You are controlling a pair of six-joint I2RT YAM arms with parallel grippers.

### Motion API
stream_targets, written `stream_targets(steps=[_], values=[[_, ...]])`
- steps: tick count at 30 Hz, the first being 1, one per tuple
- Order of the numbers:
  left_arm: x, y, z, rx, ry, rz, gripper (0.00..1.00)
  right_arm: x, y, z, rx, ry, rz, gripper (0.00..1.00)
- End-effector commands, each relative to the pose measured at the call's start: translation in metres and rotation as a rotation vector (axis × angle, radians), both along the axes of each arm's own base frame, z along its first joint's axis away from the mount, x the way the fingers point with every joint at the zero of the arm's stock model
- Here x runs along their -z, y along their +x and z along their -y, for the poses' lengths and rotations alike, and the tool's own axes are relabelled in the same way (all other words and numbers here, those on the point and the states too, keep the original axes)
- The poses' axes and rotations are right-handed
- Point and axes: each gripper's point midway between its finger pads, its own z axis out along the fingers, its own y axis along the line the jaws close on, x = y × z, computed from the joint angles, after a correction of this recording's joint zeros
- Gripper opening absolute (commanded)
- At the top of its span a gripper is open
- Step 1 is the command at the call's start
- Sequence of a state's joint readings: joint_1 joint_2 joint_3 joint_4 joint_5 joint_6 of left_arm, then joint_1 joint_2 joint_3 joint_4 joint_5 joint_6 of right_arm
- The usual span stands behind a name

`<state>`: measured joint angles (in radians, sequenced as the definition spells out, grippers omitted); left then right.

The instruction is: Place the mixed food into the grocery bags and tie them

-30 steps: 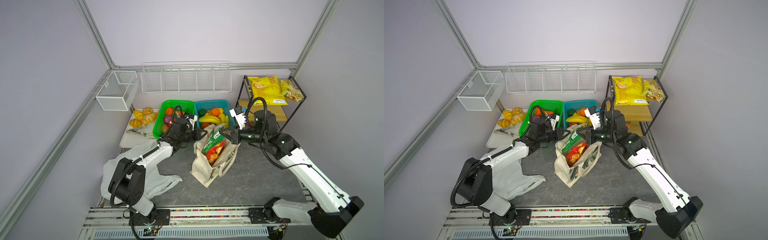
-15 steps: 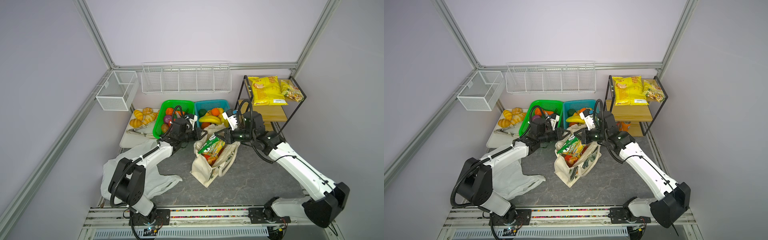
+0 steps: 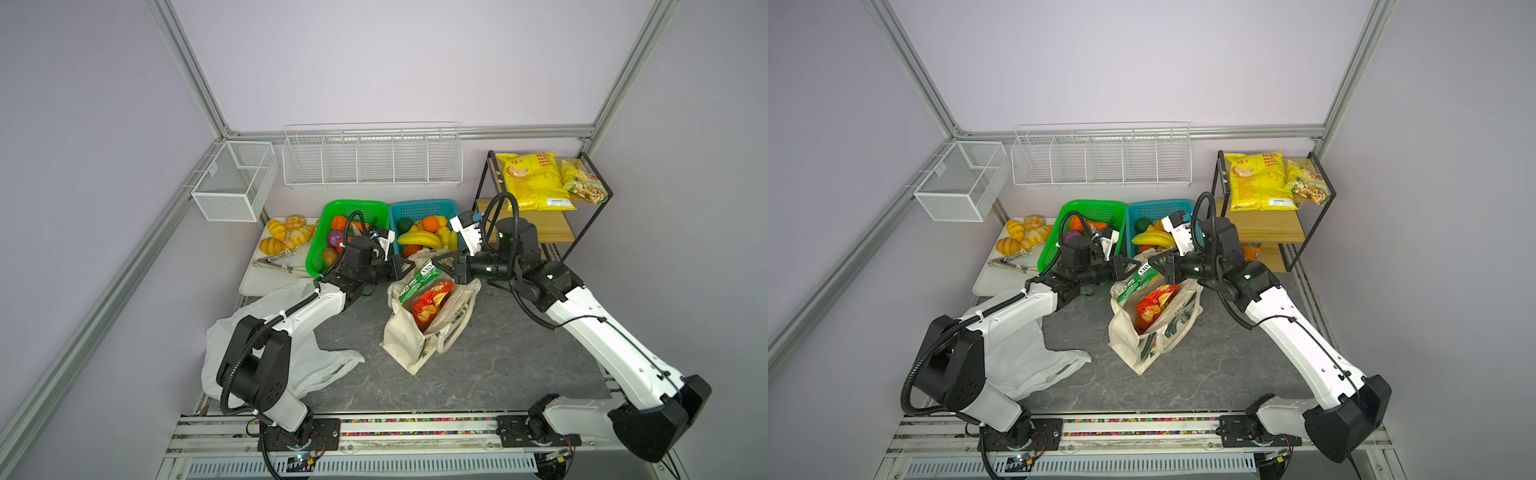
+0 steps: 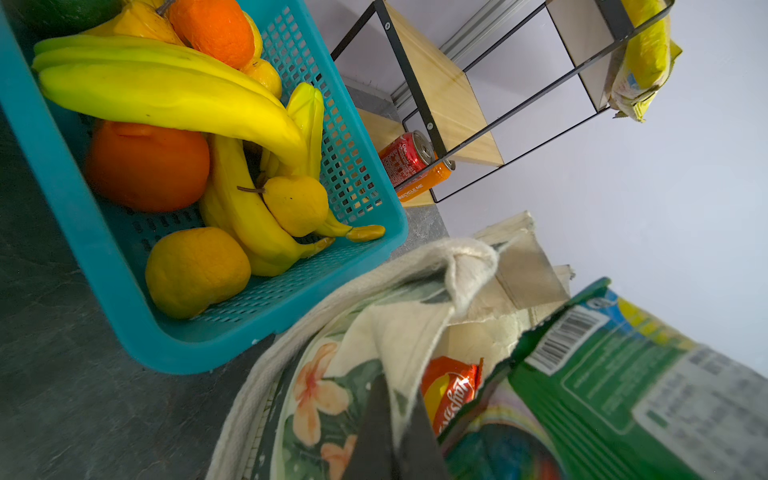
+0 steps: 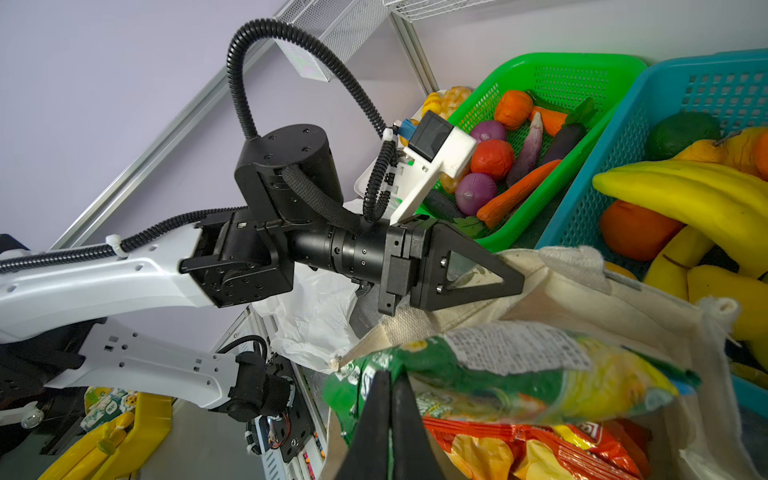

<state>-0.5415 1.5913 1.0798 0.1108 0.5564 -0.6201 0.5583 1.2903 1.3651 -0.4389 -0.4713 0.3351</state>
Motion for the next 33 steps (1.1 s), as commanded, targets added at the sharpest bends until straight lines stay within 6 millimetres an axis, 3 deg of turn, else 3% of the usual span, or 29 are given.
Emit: stream_targets(steps=[1, 6, 11, 15, 18, 21, 24, 27, 30, 33], values=[[-0.001, 0.001, 0.0, 0.0, -0.002, -0.001, 0.0, -0.015, 0.003, -0.002, -0.012, 0.015, 0.076, 0.06], [-0.002, 0.0, 0.0, 0.002, -0.003, 0.0, 0.0, 0.032, 0.02, 0.004, 0.019, -0.073, 0.004, 0.06], [-0.006, 0.0, -0.001, 0.0, -0.006, 0.007, 0.0, 0.08, 0.02, 0.015, 0.042, -0.18, -0.06, 0.06], [-0.012, -0.002, -0.001, 0.003, -0.017, 0.014, 0.0, 0.106, 0.019, 0.021, 0.05, -0.252, -0.1, 0.07], [-0.013, -0.003, -0.001, 0.002, -0.017, 0.015, 0.0, 0.114, 0.014, 0.019, 0.02, -0.266, -0.124, 0.15], [-0.015, -0.003, -0.002, 0.002, -0.021, 0.018, 0.0, 0.125, 0.012, 0.021, 0.008, -0.308, -0.164, 0.31], [-0.017, -0.005, -0.002, 0.005, -0.025, 0.018, 0.0, 0.118, 0.006, 0.027, -0.001, -0.345, -0.177, 0.44], [-0.016, -0.005, -0.003, 0.001, -0.022, 0.015, 0.0, 0.081, -0.001, 0.035, 0.032, -0.287, -0.086, 0.57], [-0.013, -0.005, -0.003, -0.001, -0.019, 0.01, 0.0, 0.065, -0.006, 0.062, 0.157, -0.325, -0.03, 0.65], [-0.011, -0.005, -0.004, -0.003, -0.014, 0.01, 0.0, 0.071, -0.015, 0.1, 0.312, -0.417, -0.058, 0.69]])
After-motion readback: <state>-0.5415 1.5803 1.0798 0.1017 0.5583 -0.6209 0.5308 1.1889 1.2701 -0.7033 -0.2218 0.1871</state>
